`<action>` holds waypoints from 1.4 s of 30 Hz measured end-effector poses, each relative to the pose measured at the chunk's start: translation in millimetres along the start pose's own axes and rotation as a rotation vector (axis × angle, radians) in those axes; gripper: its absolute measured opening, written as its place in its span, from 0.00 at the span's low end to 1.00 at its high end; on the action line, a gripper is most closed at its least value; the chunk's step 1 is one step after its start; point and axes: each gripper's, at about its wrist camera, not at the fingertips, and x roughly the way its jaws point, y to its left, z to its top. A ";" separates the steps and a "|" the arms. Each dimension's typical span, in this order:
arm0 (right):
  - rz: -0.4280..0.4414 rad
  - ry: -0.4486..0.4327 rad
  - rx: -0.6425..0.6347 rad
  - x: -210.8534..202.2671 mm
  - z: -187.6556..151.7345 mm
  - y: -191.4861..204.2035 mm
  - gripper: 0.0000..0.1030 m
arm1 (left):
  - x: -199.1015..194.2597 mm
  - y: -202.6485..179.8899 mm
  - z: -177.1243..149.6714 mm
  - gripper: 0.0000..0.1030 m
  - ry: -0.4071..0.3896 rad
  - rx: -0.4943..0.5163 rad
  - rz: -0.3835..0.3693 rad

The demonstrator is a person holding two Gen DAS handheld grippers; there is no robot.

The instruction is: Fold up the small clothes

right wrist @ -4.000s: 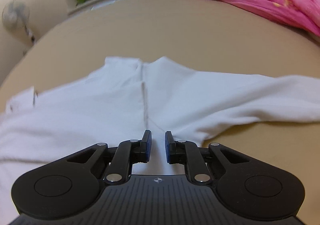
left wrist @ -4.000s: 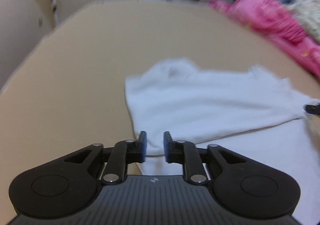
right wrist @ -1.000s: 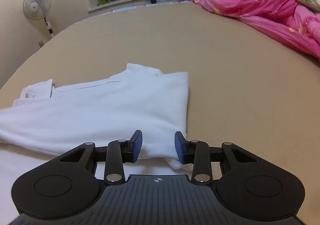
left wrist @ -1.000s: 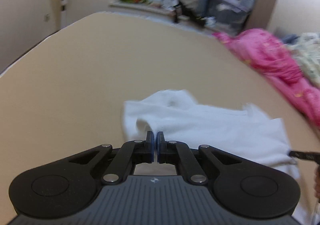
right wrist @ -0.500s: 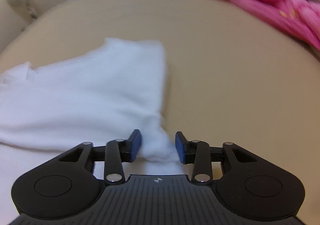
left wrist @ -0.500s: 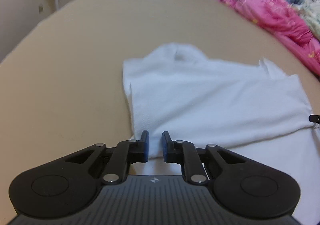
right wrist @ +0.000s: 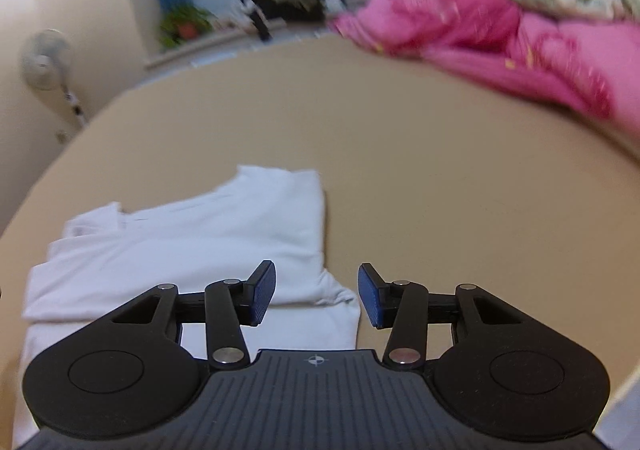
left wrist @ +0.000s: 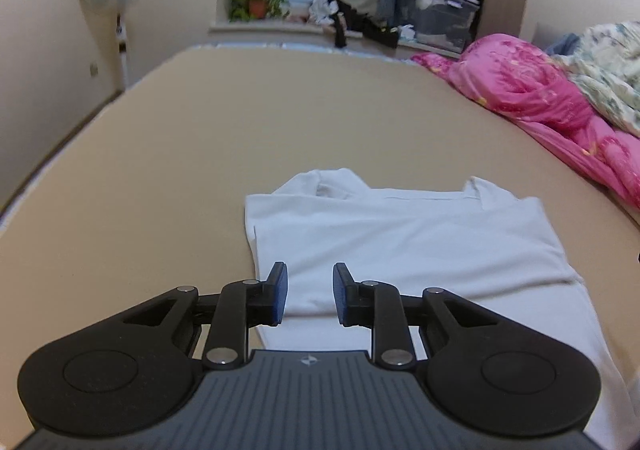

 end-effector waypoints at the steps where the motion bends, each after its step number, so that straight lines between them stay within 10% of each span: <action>1: 0.009 -0.014 0.007 -15.0 -6.8 0.5 0.47 | -22.3 -6.0 -5.4 0.30 -0.011 0.008 -0.003; 7: 0.035 -0.037 0.025 -74.0 -53.3 -12.1 0.47 | -108.9 -24.3 -66.5 0.47 -0.048 0.061 0.042; 12: -0.007 0.061 0.042 -75.8 -90.7 -28.7 0.47 | -117.9 -25.2 -107.3 0.47 0.083 0.048 0.102; 28: 0.025 0.048 -0.004 -72.5 -98.0 -13.3 0.47 | -128.7 -6.4 -163.4 0.60 0.115 -0.022 0.064; 32: 0.006 0.081 0.021 -67.3 -103.2 -23.5 0.47 | -118.9 9.6 -173.6 0.28 0.177 -0.117 0.060; 42: -0.044 0.345 0.173 -43.7 -131.6 -66.4 0.38 | -95.7 42.0 -195.5 0.27 0.400 -0.338 -0.063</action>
